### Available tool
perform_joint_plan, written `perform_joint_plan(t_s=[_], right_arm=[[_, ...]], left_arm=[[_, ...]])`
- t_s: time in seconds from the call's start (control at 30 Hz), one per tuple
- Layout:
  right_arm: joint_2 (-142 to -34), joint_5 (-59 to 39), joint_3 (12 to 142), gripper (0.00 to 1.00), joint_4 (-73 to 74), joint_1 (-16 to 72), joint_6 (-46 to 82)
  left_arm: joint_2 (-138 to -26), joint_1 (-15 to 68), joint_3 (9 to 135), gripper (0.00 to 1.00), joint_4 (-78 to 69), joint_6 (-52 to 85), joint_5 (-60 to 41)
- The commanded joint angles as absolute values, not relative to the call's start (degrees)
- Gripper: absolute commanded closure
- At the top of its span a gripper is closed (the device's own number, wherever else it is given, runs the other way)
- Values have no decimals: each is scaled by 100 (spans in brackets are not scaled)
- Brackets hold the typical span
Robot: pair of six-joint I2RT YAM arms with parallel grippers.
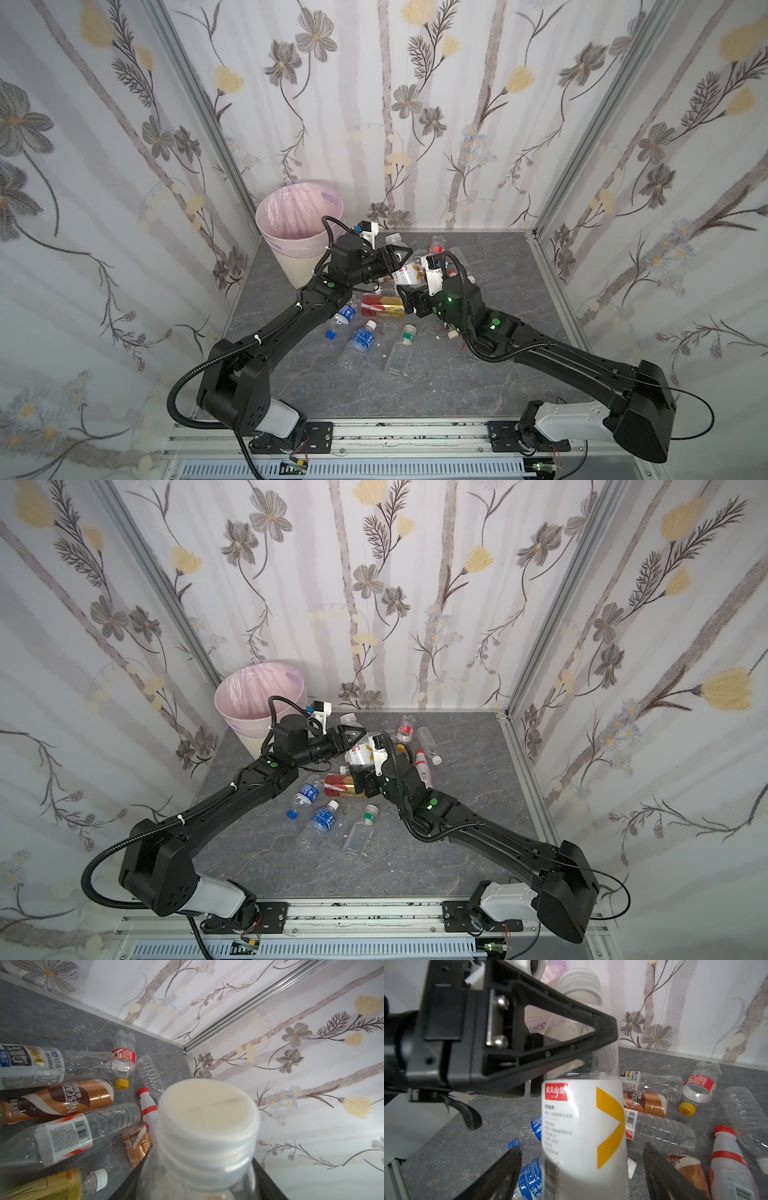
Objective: Throw the plastic bottles in the bin
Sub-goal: 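Release the bottle over the bin with the left gripper while the right lets go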
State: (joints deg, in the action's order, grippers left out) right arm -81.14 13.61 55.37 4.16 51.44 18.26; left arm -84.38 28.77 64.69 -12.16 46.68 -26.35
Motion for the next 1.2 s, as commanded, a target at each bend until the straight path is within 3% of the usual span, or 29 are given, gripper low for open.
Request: perform_joint_plan(t_s=[0.0,0.2,0.4,0.57,0.7,0.83,0.87,0.97,1.17], right_arm=[[-7853,1444,5375,3,574,5109,1749],[-7124,1614,4813,0,592,4785,1860],[-6785,1582,4519,0,615,4467,1959],[-6728,1508,4447,0,724,4430,2013],[-6793,1430,4438,0,791,4421,2098],[-6799,1246,4360,0,917,4427,2268],[-6790,1223,4359,0,958,4430,2314],[-6738,1160,4088,0,965,4430,2393],[-6722,1170,3906,0,1046,4430,2427]], left_arm=[[-8397,2757,6554,41,-1283,4437,-2538],[-7799,2363,7217,43,-927,3503,-2049],[-6747,2377,8303,42,-603,1366,329],[-6431,2345,8471,40,-1641,-416,1745],[-6825,2034,8595,39,-2130,-1184,2038],[-7717,1045,8699,37,-2127,-354,1936],[-8049,766,8808,32,-1861,67,1810],[-8950,522,9660,1,-128,652,1203],[-8128,988,9472,0,-104,907,450]])
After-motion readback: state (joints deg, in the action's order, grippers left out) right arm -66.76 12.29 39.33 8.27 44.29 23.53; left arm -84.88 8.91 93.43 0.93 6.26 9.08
